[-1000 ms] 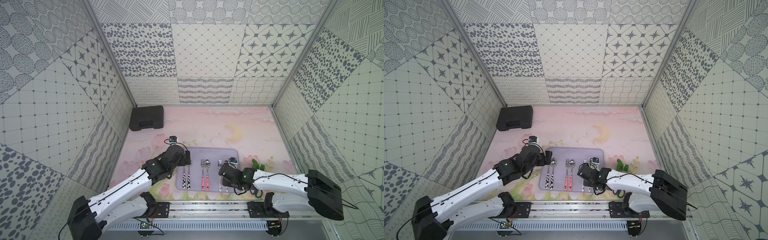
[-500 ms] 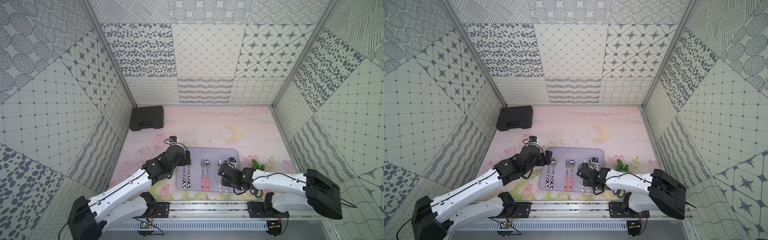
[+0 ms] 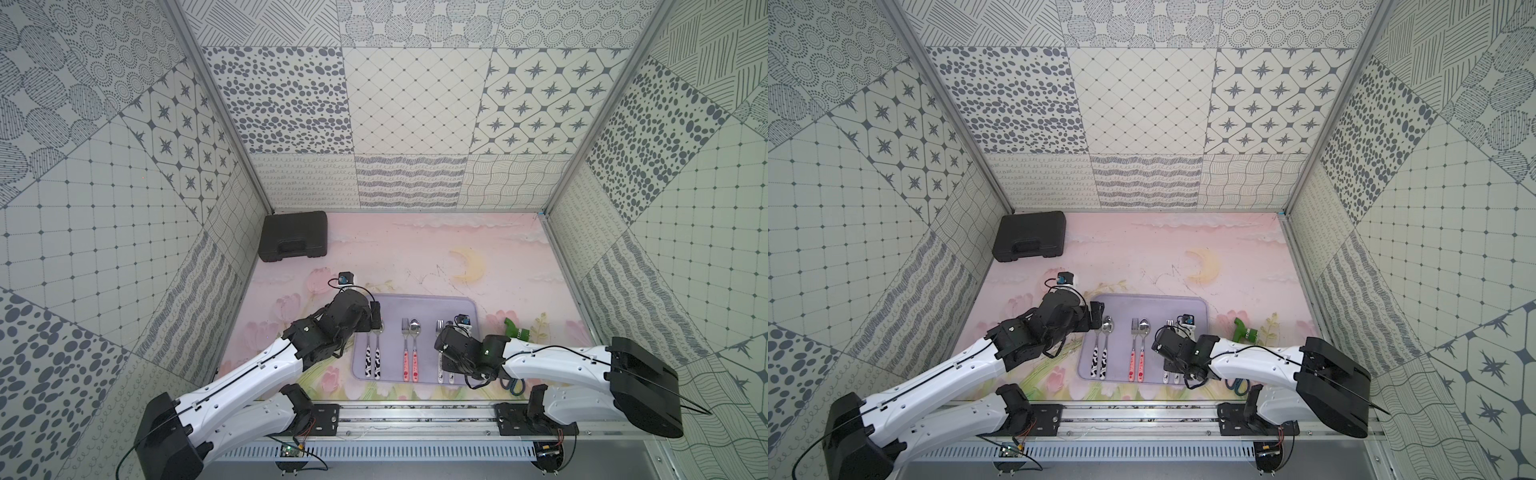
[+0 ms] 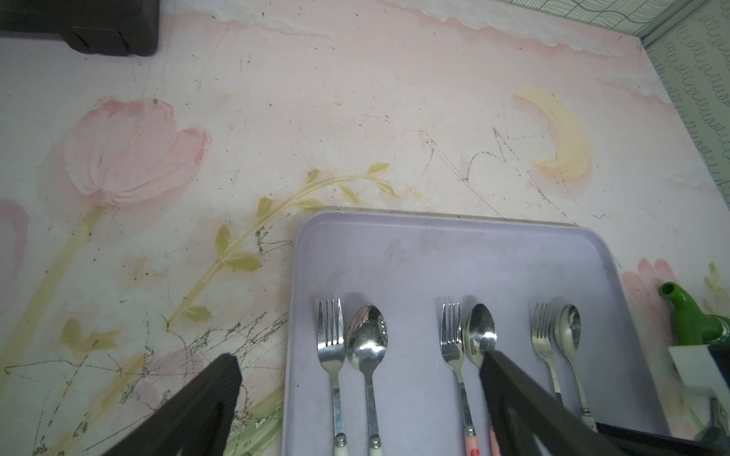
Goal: Set the spoon and fork side by side
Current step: Place the spoon on the tray, then reset both arms
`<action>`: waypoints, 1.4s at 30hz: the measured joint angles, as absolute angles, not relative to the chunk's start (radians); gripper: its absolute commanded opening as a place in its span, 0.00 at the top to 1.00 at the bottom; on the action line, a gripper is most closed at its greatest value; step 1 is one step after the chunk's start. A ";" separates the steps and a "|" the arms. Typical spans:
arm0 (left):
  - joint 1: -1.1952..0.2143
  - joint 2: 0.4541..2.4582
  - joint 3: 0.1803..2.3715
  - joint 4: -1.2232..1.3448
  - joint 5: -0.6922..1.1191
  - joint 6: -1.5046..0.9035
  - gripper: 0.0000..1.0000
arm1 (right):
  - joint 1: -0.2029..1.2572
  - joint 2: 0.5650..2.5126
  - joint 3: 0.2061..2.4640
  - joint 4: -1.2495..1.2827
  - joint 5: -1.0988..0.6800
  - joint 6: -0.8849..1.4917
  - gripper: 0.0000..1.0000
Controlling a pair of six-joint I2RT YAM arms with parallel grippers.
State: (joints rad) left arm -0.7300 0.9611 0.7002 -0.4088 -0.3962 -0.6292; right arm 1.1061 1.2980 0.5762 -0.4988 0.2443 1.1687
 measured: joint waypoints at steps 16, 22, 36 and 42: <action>-0.730 0.960 0.700 -0.409 -0.397 -0.629 0.01 | 1.097 1.242 0.587 -0.560 0.257 1.126 0.39; -0.730 0.958 0.699 -0.408 -0.402 -0.629 0.01 | 1.051 1.163 0.611 -0.612 0.275 1.064 0.28; -0.729 0.883 0.641 -0.402 -0.515 -0.612 0.01 | 0.783 0.928 0.677 -0.682 0.467 0.776 0.03; -0.726 0.809 0.572 -0.338 -0.620 -0.556 0.01 | 0.688 0.858 0.659 -0.570 0.657 0.540 0.03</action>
State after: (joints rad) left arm -0.7258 0.8089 0.5720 -0.3382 -0.6201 -0.5556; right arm 0.6884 0.8581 0.6586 -0.5701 0.6571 0.5404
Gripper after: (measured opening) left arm 0.993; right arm 0.967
